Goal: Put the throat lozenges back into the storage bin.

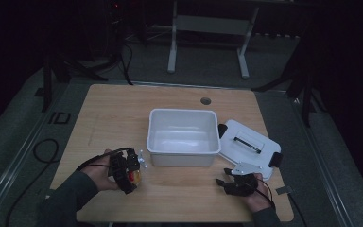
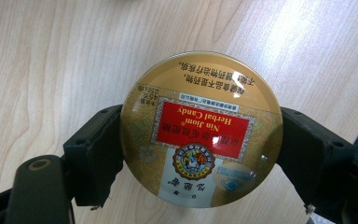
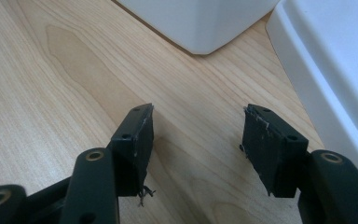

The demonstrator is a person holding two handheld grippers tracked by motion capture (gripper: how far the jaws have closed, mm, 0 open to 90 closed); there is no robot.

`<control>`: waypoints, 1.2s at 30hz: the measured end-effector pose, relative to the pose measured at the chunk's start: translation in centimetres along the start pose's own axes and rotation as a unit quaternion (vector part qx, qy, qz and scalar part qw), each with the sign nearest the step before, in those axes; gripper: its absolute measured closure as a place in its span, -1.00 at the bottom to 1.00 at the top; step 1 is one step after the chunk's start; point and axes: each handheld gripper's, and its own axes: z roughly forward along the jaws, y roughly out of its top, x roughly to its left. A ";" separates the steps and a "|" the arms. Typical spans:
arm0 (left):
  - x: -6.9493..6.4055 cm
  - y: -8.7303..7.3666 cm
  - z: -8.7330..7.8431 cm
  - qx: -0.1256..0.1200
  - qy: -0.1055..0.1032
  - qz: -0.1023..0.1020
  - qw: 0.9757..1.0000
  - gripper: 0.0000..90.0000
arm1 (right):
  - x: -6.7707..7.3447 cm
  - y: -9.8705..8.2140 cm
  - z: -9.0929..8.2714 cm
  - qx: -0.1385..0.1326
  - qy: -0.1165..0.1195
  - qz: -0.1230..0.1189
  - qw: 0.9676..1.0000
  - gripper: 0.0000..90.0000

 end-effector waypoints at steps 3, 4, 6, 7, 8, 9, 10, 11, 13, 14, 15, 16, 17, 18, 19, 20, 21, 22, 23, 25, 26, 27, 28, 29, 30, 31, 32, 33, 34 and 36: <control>0.4 -0.2 -0.6 -0.005 0.004 -0.003 1.000 -0.54 | 0.0 0.0 0.0 0.000 0.000 0.000 1.000 -0.05; 0.5 -0.3 -0.8 -0.008 0.004 -0.006 1.000 -0.54 | 0.0 0.0 0.0 0.000 0.000 0.000 1.000 -0.05; 0.7 -0.4 -1.2 -0.012 0.008 -0.009 1.000 -0.54 | 0.0 0.0 0.0 0.000 0.001 0.000 1.000 -0.05; 0.8 -0.5 -1.4 -0.013 0.009 -0.010 1.000 -0.54 | 0.0 0.0 0.0 0.000 0.001 0.000 1.000 -0.05; 0.9 -0.5 -1.6 -0.016 0.009 -0.012 1.000 -0.54 | 0.0 0.0 0.0 0.000 0.001 0.000 1.000 -0.05; 1.0 -0.6 -1.8 -0.018 0.011 -0.014 1.000 -0.54 | 0.0 0.0 0.0 0.000 0.001 0.000 1.000 -0.05; 1.1 -0.6 -2.0 -0.019 0.012 -0.014 1.000 -0.54 | 0.0 0.0 0.0 0.000 0.001 0.000 1.000 -0.05; 1.1 -0.6 -2.1 -0.021 0.012 -0.015 1.000 -0.54 | 0.0 0.0 0.0 0.000 0.001 0.000 1.000 -0.05; 1.3 -0.7 -2.4 -0.022 0.013 -0.016 1.000 -0.54 | 0.0 0.0 0.0 0.000 0.001 -0.001 1.000 -0.05; 1.3 -0.7 -2.5 -0.022 0.012 -0.016 1.000 -0.54 | 0.0 0.0 0.0 0.000 0.001 0.000 1.000 -0.05; 1.3 -0.7 -2.6 -0.023 0.011 -0.016 1.000 -0.54 | 0.0 0.0 0.0 0.000 0.001 0.001 1.000 -0.05; 1.4 -0.7 -2.7 -0.024 0.012 -0.015 1.000 -0.54 | 0.0 0.0 0.0 -0.001 0.001 0.001 1.000 -0.05; 1.4 -0.7 -2.7 -0.024 0.012 -0.015 1.000 -0.54 | 0.0 0.0 0.0 -0.001 0.001 0.001 1.000 -0.05; 1.5 -0.7 -3.0 -0.023 0.011 -0.015 1.000 -0.54 | 0.0 0.0 0.0 -0.001 0.001 0.001 1.000 -0.05; 1.5 -0.7 -3.1 -0.022 0.012 -0.014 1.000 -0.54 | 0.0 0.0 0.0 -0.001 0.001 0.001 1.000 -0.05; 1.6 -0.7 -3.2 -0.023 0.015 -0.014 1.000 -0.54 | 0.0 0.0 0.0 -0.001 0.001 0.001 1.000 -0.05; 1.6 -0.7 -3.4 -0.023 0.015 -0.015 0.999 -0.54 | 0.0 0.0 0.0 -0.001 0.001 0.001 1.000 -0.05; 1.7 -0.7 -3.5 -0.025 0.016 -0.016 0.999 -0.54 | 0.0 0.0 0.0 -0.001 0.001 0.001 1.000 -0.05; 1.8 -0.7 -3.7 -0.025 0.018 -0.016 0.999 -0.54 | 0.0 0.0 0.0 -0.001 0.001 0.001 1.000 -0.05; 1.9 -0.7 -4.0 -0.026 0.019 -0.016 0.999 -0.54 | 0.0 0.0 0.0 -0.001 0.001 0.001 1.000 -0.05; 2.0 -0.7 -4.2 -0.026 0.020 -0.016 0.999 -0.54 | 0.0 0.0 0.0 -0.001 0.001 0.001 1.000 -0.05; 2.0 -0.7 -4.3 -0.026 0.020 -0.018 0.999 -0.54 | 0.0 0.0 0.0 -0.001 0.001 0.001 1.000 -0.05; 2.0 -0.7 -4.3 -0.026 0.020 -0.018 0.999 -0.54 | 0.0 0.0 0.0 -0.001 0.001 0.001 1.000 -0.05; 2.1 -0.6 -4.6 -0.024 0.020 -0.016 0.999 -0.54 | 0.0 0.0 0.0 -0.001 0.001 0.001 1.000 -0.05; 2.2 -0.6 -4.7 -0.024 0.019 -0.015 0.999 -0.54 | 0.0 0.0 0.0 -0.001 0.001 0.001 1.000 -0.05; 2.3 -0.6 -4.8 -0.025 0.020 -0.016 0.999 -0.54 | 0.0 0.0 0.0 -0.001 0.001 0.000 1.000 -0.05; 2.3 -0.5 -4.9 -0.027 0.020 -0.017 0.999 -0.54 | 0.0 0.0 0.0 -0.001 0.001 0.000 1.000 -0.05; 2.4 -0.5 -5.0 -0.026 0.019 -0.016 0.999 -0.54 | 0.0 0.0 0.0 -0.002 0.001 -0.001 1.000 -0.05; 2.4 -0.4 -5.1 -0.026 0.019 -0.017 0.999 -0.54 | 0.0 0.0 0.0 -0.002 0.001 0.000 1.000 -0.05; 2.5 -0.2 -5.4 -0.026 0.021 -0.015 0.999 -0.54 | 0.0 0.0 0.0 -0.002 0.001 0.000 1.000 -0.05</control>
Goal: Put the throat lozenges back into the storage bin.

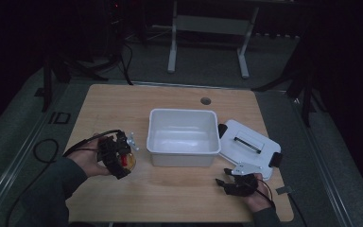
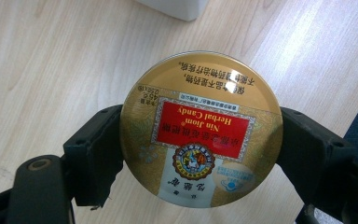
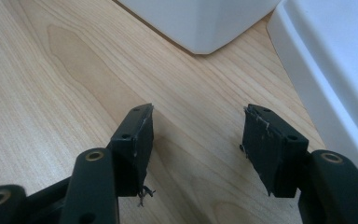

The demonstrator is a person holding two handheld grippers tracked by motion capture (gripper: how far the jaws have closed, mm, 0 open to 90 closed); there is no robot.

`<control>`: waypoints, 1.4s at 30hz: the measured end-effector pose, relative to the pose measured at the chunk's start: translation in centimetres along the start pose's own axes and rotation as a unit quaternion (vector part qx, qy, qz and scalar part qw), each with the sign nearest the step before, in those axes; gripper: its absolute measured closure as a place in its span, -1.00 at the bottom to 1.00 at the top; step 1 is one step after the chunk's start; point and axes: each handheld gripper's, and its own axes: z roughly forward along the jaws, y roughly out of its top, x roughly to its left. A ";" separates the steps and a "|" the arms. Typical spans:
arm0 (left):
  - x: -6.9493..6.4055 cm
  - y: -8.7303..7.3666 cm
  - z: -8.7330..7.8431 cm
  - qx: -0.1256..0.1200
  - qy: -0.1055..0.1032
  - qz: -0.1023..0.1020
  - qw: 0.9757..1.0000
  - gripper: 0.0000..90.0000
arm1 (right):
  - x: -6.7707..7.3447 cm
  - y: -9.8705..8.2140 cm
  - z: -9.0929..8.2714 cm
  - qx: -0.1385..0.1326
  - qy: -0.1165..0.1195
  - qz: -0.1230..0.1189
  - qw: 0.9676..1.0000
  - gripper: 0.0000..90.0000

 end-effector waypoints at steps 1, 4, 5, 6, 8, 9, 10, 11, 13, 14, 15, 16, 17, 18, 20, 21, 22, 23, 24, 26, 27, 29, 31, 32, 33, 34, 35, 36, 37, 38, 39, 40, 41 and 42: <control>0.0 0.1 -0.1 0.001 0.000 0.001 1.000 -0.54 | 0.0 0.0 0.0 0.000 0.000 0.000 1.000 -0.05; 0.2 0.3 -0.4 -0.002 0.001 0.003 1.000 -0.54 | 0.0 0.0 0.0 0.000 0.000 0.000 1.000 -0.05; 0.3 0.6 -0.7 -0.004 0.002 0.008 1.000 -0.54 | 0.0 0.0 0.0 0.000 0.001 0.000 1.000 -0.05; 0.3 0.7 -0.8 -0.003 0.002 0.006 1.000 -0.54 | 0.0 0.0 0.0 0.000 0.001 0.000 1.000 -0.05; 0.4 1.0 -1.0 -0.003 0.004 0.010 1.000 -0.54 | 0.0 0.0 0.0 0.000 0.001 -0.001 1.000 -0.05; 0.4 1.1 -1.1 -0.004 0.006 0.010 1.000 -0.54 | 0.0 0.0 0.0 0.000 0.001 -0.001 1.000 -0.05; 0.5 1.2 -1.2 -0.005 0.004 0.011 1.000 -0.54 | 0.0 0.0 0.0 0.000 0.001 -0.001 1.000 -0.05; 0.5 1.3 -1.3 -0.005 0.004 0.012 1.000 -0.54 | 0.0 0.0 0.0 0.000 0.001 -0.001 1.000 -0.05; 0.7 1.6 -1.5 -0.005 0.007 0.015 1.000 -0.54 | 0.0 0.0 0.0 0.000 0.001 -0.001 1.000 -0.05; 0.7 1.7 -1.5 -0.005 0.006 0.015 1.000 -0.54 | 0.0 0.0 0.0 0.000 0.001 -0.001 1.000 -0.05; 0.9 1.9 -1.6 -0.006 0.007 0.016 1.000 -0.54 | 0.0 0.0 0.0 0.000 0.001 -0.001 1.000 -0.05; 0.9 2.0 -1.7 -0.005 0.008 0.015 1.000 -0.54 | 0.0 0.0 0.0 0.000 0.002 -0.001 1.000 -0.05; 1.0 2.1 -1.8 -0.006 0.008 0.015 1.000 -0.54 | 0.0 0.0 0.0 0.000 0.001 0.000 1.000 -0.05; 1.1 2.2 -1.8 -0.008 0.007 0.015 1.000 -0.54 | 0.0 0.0 0.0 -0.001 0.002 -0.001 1.000 -0.06; 1.2 2.4 -2.0 -0.008 0.008 0.017 1.000 -0.54 | 0.0 0.0 0.0 -0.001 0.001 -0.001 1.000 -0.06; 1.2 2.5 -2.1 -0.009 0.008 0.018 1.000 -0.54 | 0.0 0.0 0.0 -0.001 0.001 -0.001 1.000 -0.06; 1.3 2.6 -2.1 -0.010 0.009 0.019 1.000 -0.54 | 0.0 0.0 0.0 -0.001 0.001 -0.001 1.000 -0.06; 1.3 2.8 -2.2 -0.010 0.009 0.019 1.000 -0.54 | 0.0 0.0 0.0 -0.001 0.001 -0.001 1.000 -0.06; 1.3 2.9 -2.3 -0.011 0.008 0.020 1.000 -0.54 | 0.0 0.0 0.0 -0.001 0.001 -0.001 1.000 -0.06; 1.4 3.1 -2.4 -0.009 0.009 0.024 1.000 -0.54 | 0.0 0.0 0.0 -0.001 0.001 -0.001 1.000 -0.06; 1.4 3.2 -2.5 -0.010 0.009 0.023 1.000 -0.54 | 0.0 0.0 0.0 -0.001 0.001 -0.001 1.000 -0.06; 1.5 3.5 -2.6 -0.013 0.008 0.024 1.000 -0.54 | 0.0 0.0 0.0 -0.001 0.002 -0.001 1.000 -0.06; 1.6 3.7 -2.8 -0.014 0.011 0.024 1.000 -0.54 | 0.0 0.0 0.0 -0.001 0.002 -0.001 1.000 -0.06; 1.7 3.7 -2.8 -0.015 0.008 0.023 1.000 -0.54 | 0.0 0.0 0.0 -0.001 0.002 -0.001 1.000 -0.06; 1.7 3.8 -2.8 -0.016 0.008 0.024 1.000 -0.54 | 0.0 0.0 0.0 -0.001 0.002 -0.001 1.000 -0.06; 1.7 3.8 -2.8 -0.016 0.008 0.024 1.000 -0.54 | 0.0 0.0 0.0 -0.001 0.002 -0.001 1.000 -0.06; 1.8 4.1 -2.8 -0.015 0.008 0.026 1.000 -0.54 | 0.0 0.0 0.0 -0.002 0.002 -0.001 1.000 -0.06; 1.9 4.2 -2.9 -0.015 0.008 0.025 1.000 -0.54 | 0.0 -0.1 0.0 -0.002 0.002 -0.001 1.000 -0.06; 1.9 4.3 -2.9 -0.016 0.009 0.025 1.000 -0.54 | 0.0 -0.1 0.0 -0.002 0.002 -0.001 1.000 -0.06; 2.0 4.4 -3.0 -0.016 0.009 0.026 0.999 -0.54 | 0.0 -0.1 0.0 -0.002 0.002 -0.002 1.000 -0.07; 2.0 4.6 -3.0 -0.018 0.009 0.024 1.000 -0.54 | 0.0 -0.1 0.0 -0.002 0.002 -0.002 1.000 -0.07; 2.1 4.7 -3.1 -0.018 0.008 0.024 1.000 -0.54 | 0.0 -0.1 0.0 -0.002 0.002 -0.001 1.000 -0.07; 2.1 4.7 -3.1 -0.018 0.008 0.024 1.000 -0.54 | 0.0 -0.1 0.0 -0.002 0.002 -0.001 1.000 -0.07; 2.2 4.8 -3.2 -0.017 0.008 0.026 0.999 -0.54 | 0.0 -0.1 0.0 -0.002 0.002 -0.001 1.000 -0.07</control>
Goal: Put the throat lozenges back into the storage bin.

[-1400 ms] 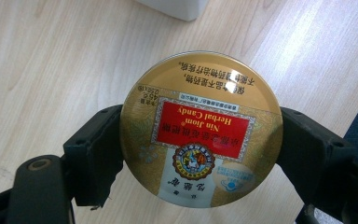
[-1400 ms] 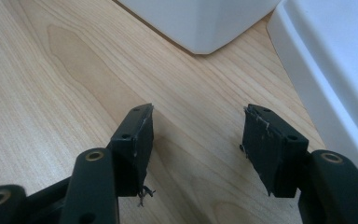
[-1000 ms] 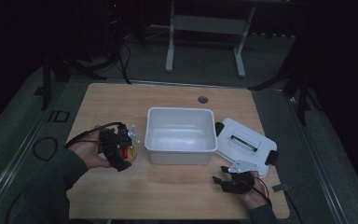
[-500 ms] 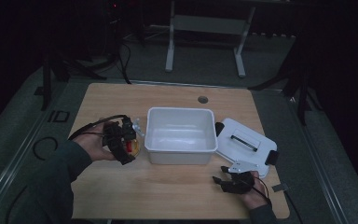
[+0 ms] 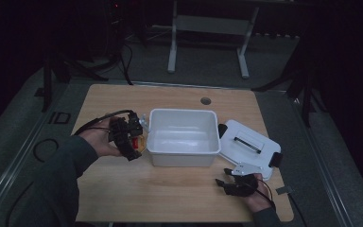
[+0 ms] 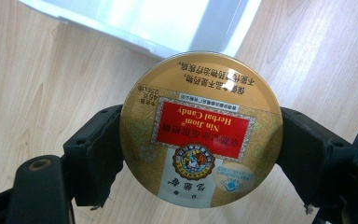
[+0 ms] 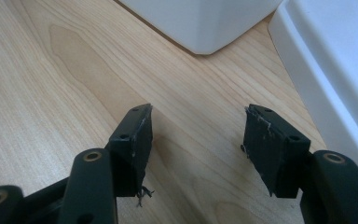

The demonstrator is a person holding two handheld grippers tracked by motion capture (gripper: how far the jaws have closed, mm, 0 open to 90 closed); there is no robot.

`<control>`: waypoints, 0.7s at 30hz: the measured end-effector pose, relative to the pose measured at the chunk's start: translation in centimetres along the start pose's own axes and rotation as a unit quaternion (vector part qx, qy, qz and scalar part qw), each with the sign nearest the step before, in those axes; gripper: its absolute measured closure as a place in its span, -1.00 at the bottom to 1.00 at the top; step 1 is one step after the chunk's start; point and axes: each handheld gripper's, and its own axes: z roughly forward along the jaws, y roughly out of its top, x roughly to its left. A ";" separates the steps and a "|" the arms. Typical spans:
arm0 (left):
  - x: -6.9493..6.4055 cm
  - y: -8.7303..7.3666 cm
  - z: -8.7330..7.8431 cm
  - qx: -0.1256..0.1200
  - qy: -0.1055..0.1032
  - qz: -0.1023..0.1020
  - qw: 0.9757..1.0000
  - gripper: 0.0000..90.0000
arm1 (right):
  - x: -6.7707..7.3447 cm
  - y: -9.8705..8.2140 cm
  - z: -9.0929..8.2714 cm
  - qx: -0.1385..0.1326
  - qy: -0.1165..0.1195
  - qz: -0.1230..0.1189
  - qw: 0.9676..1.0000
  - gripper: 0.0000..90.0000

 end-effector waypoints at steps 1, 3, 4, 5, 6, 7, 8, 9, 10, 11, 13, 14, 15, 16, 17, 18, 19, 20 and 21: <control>0.0 0.1 -0.1 0.001 0.002 0.001 1.000 -0.54 | 0.0 0.0 0.0 0.000 0.000 0.000 1.000 -0.07; 0.1 0.4 -0.2 0.001 0.002 0.002 1.000 -0.54 | 0.0 0.0 0.0 0.000 0.000 0.000 1.000 -0.07; 0.2 0.5 -0.3 0.001 0.003 0.002 1.000 -0.54 | 0.0 0.0 0.0 0.000 0.000 -0.001 1.000 -0.08; 0.2 0.6 -0.4 0.001 0.003 0.003 1.000 -0.54 | 0.0 0.0 0.0 0.000 0.000 -0.001 1.000 -0.08; 0.2 0.8 -0.4 0.001 0.004 0.002 1.000 -0.54 | 0.0 0.0 0.0 0.000 0.000 -0.001 1.000 -0.08; 0.3 0.9 -0.5 0.000 0.003 0.003 1.000 -0.54 | 0.0 0.0 0.0 0.000 0.000 0.000 1.000 -0.08; 0.4 1.0 -0.6 -0.001 0.002 0.003 1.000 -0.54 | 0.0 0.0 0.0 0.000 0.000 0.000 1.000 -0.08; 0.4 1.1 -0.6 -0.001 0.004 0.002 1.000 -0.54 | 0.0 0.0 0.0 0.000 0.000 -0.001 1.000 -0.08; 0.4 1.2 -0.6 -0.001 0.004 0.002 1.000 -0.54 | 0.0 0.0 0.0 0.000 0.001 -0.001 1.000 -0.08; 0.4 1.3 -0.6 -0.001 0.004 0.003 1.000 -0.54 | 0.0 0.0 0.0 0.000 0.001 -0.001 1.000 -0.08; 0.5 1.6 -0.5 0.003 0.005 0.004 1.000 -0.54 | 0.0 0.0 0.0 0.000 0.001 -0.001 1.000 -0.08; 0.6 1.8 -0.5 0.003 0.004 0.005 1.000 -0.54 | 0.0 0.0 0.0 0.000 0.001 -0.001 1.000 -0.08; 0.6 1.9 -0.5 0.002 0.004 0.004 1.000 -0.54 | 0.0 0.0 0.0 0.000 0.000 -0.001 1.000 -0.08; 0.6 2.1 -0.4 0.002 0.003 0.004 1.000 -0.54 | 0.0 0.0 0.0 0.000 0.000 0.000 1.000 -0.08; 0.7 2.2 -0.4 0.002 0.003 0.005 1.000 -0.54 | 0.0 0.0 0.0 0.000 0.000 0.000 1.000 -0.08; 0.7 2.4 -0.4 0.003 0.002 0.005 1.000 -0.54 | 0.0 0.0 0.0 0.000 0.000 -0.001 1.000 -0.08; 0.8 2.5 -0.4 0.004 0.003 0.006 1.000 -0.54 | 0.0 0.0 0.0 0.000 0.000 -0.001 1.000 -0.08; 0.8 2.7 -0.4 0.004 0.003 0.007 1.000 -0.54 | 0.0 0.0 0.0 0.000 0.000 0.000 1.000 -0.08; 0.8 2.8 -0.4 0.002 0.000 0.005 1.000 -0.54 | 0.0 0.0 0.0 0.000 0.000 -0.001 1.000 -0.08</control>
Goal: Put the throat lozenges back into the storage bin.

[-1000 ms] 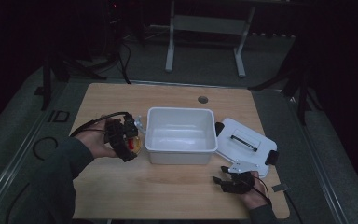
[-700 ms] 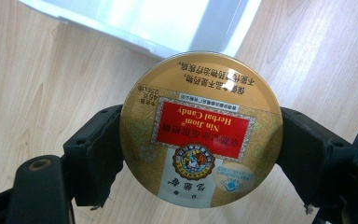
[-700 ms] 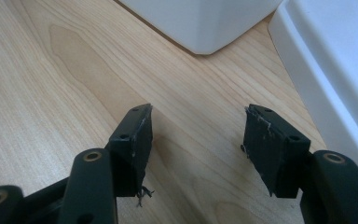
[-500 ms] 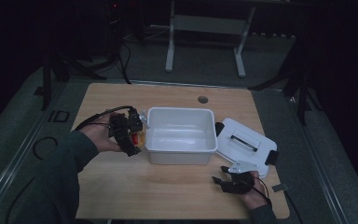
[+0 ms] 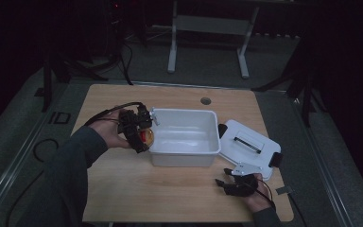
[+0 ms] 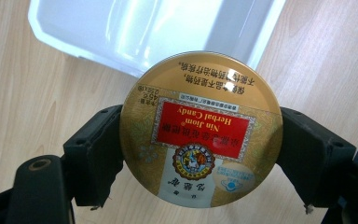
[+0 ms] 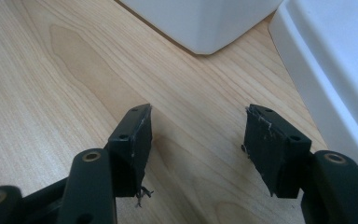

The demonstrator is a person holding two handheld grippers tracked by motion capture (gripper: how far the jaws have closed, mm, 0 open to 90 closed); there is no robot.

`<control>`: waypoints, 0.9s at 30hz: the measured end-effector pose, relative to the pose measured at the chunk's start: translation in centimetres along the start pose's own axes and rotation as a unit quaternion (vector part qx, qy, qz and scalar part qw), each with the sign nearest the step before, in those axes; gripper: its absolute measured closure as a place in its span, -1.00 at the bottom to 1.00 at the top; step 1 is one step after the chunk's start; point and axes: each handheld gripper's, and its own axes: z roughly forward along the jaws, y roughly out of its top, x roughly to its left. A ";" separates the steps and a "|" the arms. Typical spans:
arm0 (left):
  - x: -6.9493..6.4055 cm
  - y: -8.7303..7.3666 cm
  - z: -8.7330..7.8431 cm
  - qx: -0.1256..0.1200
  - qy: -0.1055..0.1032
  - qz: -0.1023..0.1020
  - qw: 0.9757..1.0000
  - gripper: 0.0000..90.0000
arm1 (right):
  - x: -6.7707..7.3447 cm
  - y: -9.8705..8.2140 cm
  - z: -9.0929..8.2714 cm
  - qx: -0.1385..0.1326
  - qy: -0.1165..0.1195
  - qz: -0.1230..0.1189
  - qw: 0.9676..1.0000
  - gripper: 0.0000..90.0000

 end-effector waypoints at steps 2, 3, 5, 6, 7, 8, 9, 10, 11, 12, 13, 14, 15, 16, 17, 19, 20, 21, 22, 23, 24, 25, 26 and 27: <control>0.0 0.2 0.0 -0.001 -0.001 0.001 1.000 -0.54 | 0.0 0.0 0.0 0.000 0.000 0.000 1.000 -0.09; 0.1 0.3 0.0 -0.002 -0.002 0.001 1.000 -0.54 | 0.0 0.0 0.0 0.000 0.000 -0.001 1.000 -0.09; 0.1 0.5 0.1 -0.002 -0.005 -0.001 1.000 -0.54 | 0.0 0.0 0.0 0.000 0.000 -0.001 1.000 -0.09; 0.2 0.6 0.1 -0.002 -0.005 -0.001 1.000 -0.54 | 0.0 0.0 0.0 0.000 0.000 -0.001 1.000 -0.08; 0.2 0.7 0.2 -0.002 -0.006 -0.003 1.000 -0.54 | 0.0 0.0 0.0 0.001 0.000 0.000 1.000 -0.08; 0.2 0.8 0.2 -0.003 -0.007 -0.003 1.000 -0.54 | 0.0 0.0 0.0 0.000 0.000 0.000 1.000 -0.09; 0.3 0.9 0.2 -0.002 -0.007 -0.002 1.000 -0.54 | 0.0 0.0 0.0 0.000 0.000 0.000 1.000 -0.09; 0.3 1.0 0.3 -0.003 -0.007 -0.003 1.000 -0.54 | 0.0 0.0 0.0 0.000 0.000 0.000 1.000 -0.09; 0.3 1.1 0.3 -0.004 -0.008 -0.004 1.000 -0.54 | 0.0 0.0 0.0 0.001 0.000 0.000 1.000 -0.09; 0.3 1.3 0.3 -0.003 -0.009 -0.002 1.000 -0.54 | 0.0 0.0 0.0 0.000 0.000 0.000 1.000 -0.09; 0.3 1.4 0.3 -0.003 -0.009 -0.002 1.000 -0.54 | 0.0 0.0 0.0 0.000 0.000 -0.001 1.000 -0.09; 0.4 1.6 0.4 -0.003 -0.010 -0.001 1.000 -0.54 | 0.0 0.0 0.0 0.000 0.000 0.000 1.000 -0.09; 0.4 1.8 0.4 -0.002 -0.010 0.000 1.000 -0.54 | 0.0 0.0 0.0 0.000 0.000 -0.001 1.000 -0.09; 0.4 1.9 0.4 -0.003 -0.010 -0.002 1.000 -0.54 | 0.0 0.0 0.0 0.001 0.001 -0.001 1.000 -0.09; 0.4 2.0 0.5 -0.002 -0.010 0.001 1.000 -0.54 | 0.0 0.0 0.0 0.000 0.001 -0.001 1.000 -0.09; 0.4 2.3 0.5 -0.003 -0.010 0.001 1.000 -0.54 | 0.0 0.0 0.0 0.001 0.001 -0.001 1.000 -0.09; 0.4 2.4 0.5 -0.005 -0.011 0.000 1.000 -0.54 | 0.0 0.0 0.0 0.001 0.001 -0.001 1.000 -0.09; 0.4 2.6 0.6 -0.006 -0.011 0.000 1.000 -0.54 | 0.0 0.0 0.0 0.001 0.001 -0.001 1.000 -0.09; 0.4 2.7 0.6 -0.006 -0.012 0.002 1.000 -0.54 | 0.0 0.0 0.0 0.001 0.001 -0.001 1.000 -0.09; 0.4 2.8 0.7 -0.006 -0.012 0.002 1.000 -0.54 | 0.0 0.0 0.0 0.001 0.001 -0.001 1.000 -0.09; 0.4 3.0 0.7 -0.005 -0.014 0.002 1.000 -0.54 | 0.0 0.0 0.0 0.001 0.001 -0.001 1.000 -0.09; 0.4 3.1 0.8 -0.004 -0.013 0.001 1.000 -0.54 | 0.0 0.0 0.0 0.001 0.001 0.000 1.000 -0.09; 0.4 3.2 0.9 -0.003 -0.011 0.004 1.000 -0.54 | 0.0 0.0 0.0 0.001 0.001 -0.001 1.000 -0.09; 0.3 3.4 0.9 -0.003 -0.011 0.004 1.000 -0.54 | 0.0 0.0 0.0 0.001 0.001 -0.001 1.000 -0.09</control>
